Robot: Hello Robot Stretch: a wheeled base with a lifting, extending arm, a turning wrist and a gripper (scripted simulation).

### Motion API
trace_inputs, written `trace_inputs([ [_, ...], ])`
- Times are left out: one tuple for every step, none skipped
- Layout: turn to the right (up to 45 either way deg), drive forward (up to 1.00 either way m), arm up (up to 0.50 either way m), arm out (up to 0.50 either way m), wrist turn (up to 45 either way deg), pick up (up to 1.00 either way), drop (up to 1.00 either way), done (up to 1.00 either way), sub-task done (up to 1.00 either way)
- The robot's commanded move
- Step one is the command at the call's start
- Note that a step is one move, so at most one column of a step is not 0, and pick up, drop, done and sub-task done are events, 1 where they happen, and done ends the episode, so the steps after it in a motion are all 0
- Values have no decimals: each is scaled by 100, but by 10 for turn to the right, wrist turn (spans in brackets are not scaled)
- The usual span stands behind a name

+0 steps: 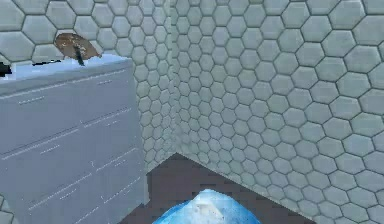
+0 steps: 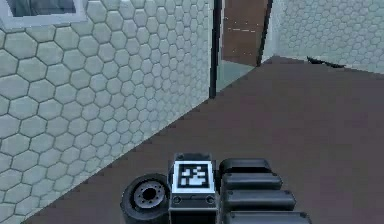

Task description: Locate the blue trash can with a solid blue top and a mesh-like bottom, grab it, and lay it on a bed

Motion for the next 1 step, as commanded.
trace_inputs([
  [-300, 0, 0, 0, 0, 0, 0, 0, 0],
])
